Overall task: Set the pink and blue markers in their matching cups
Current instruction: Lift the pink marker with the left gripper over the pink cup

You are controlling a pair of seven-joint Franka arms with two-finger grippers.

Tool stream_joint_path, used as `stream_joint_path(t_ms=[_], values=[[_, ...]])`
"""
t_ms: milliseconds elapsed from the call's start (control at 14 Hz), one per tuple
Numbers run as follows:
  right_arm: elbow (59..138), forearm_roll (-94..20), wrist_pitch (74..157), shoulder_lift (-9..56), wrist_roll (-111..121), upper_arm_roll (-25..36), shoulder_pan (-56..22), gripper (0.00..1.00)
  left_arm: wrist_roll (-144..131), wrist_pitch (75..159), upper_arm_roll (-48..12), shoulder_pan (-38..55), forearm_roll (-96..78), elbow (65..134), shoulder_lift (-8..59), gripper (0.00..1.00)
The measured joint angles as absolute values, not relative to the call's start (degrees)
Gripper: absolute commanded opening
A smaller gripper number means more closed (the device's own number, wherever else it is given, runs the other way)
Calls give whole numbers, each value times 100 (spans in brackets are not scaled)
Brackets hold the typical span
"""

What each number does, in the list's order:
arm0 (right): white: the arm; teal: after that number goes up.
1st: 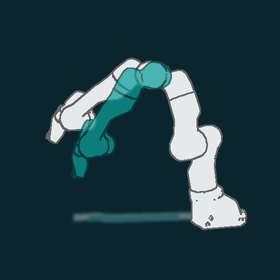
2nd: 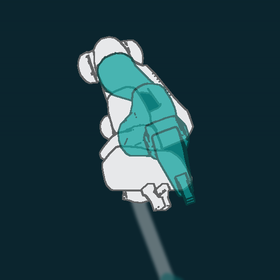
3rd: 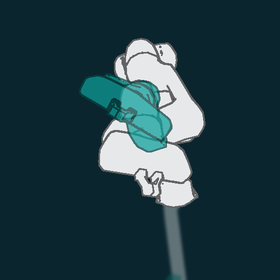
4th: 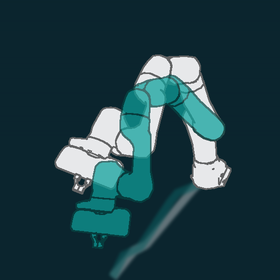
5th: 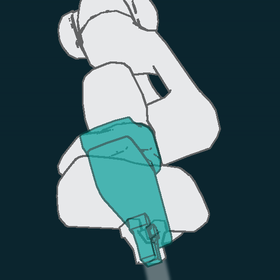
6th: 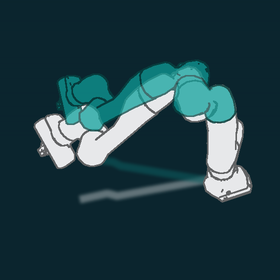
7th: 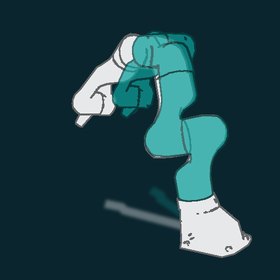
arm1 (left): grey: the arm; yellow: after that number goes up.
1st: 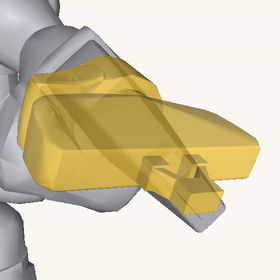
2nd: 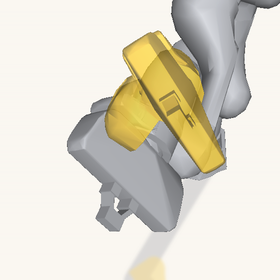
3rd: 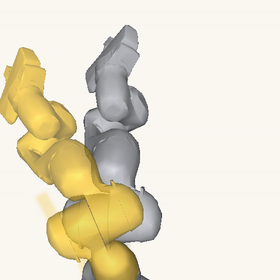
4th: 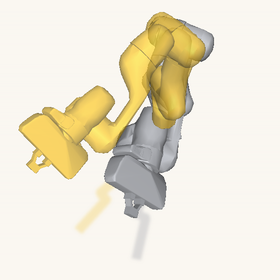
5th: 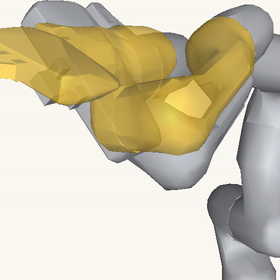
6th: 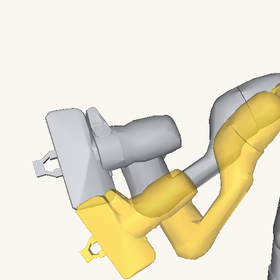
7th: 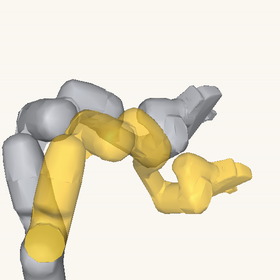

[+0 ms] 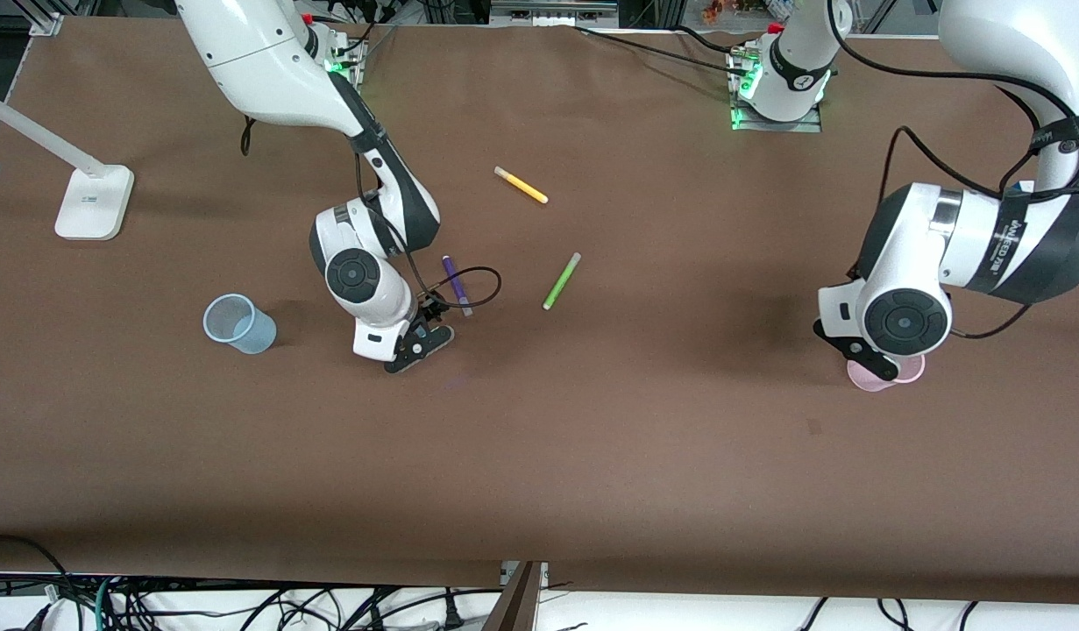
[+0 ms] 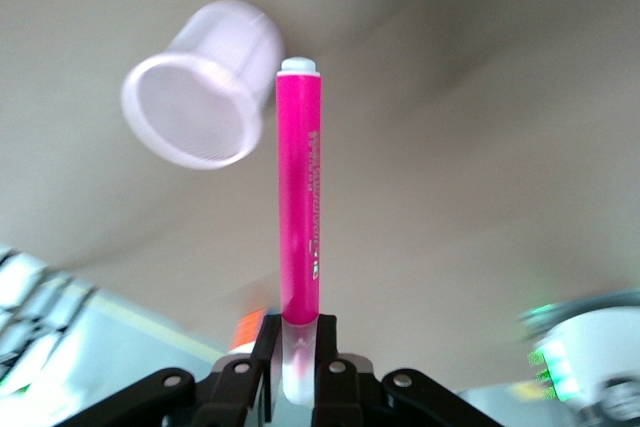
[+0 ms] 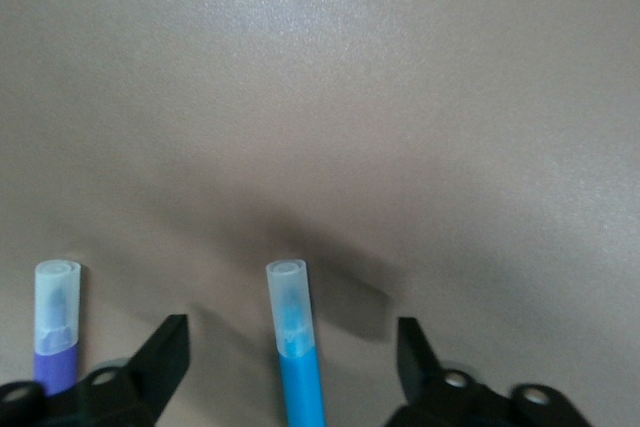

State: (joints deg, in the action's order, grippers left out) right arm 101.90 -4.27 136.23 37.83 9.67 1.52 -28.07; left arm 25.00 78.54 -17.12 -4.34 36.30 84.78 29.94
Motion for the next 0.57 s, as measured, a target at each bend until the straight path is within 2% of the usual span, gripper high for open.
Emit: stream_joint_path(t_ms=[143, 214, 357, 429, 571], values=[[10197, -427, 13627, 3783, 967, 152, -2807, 76, 3111, 7852, -1473, -436, 4344, 8439, 3182, 0], [10202, -427, 13629, 3782, 967, 152, -2807, 73, 3331, 7852, -1365, -441, 4635, 8422, 3270, 0], [10217, -427, 13669, 3783, 967, 152, -2807, 52, 3551, 7853, -1267, -447, 5050, 8407, 3450, 0], [10221, -427, 13685, 3784, 967, 152, -2807, 48, 3585, 7852, -1264, -445, 5192, 8405, 3539, 0], [10232, -427, 13691, 3784, 967, 152, -2808, 25, 3600, 7847, -1265, -432, 5288, 8404, 3696, 0]])
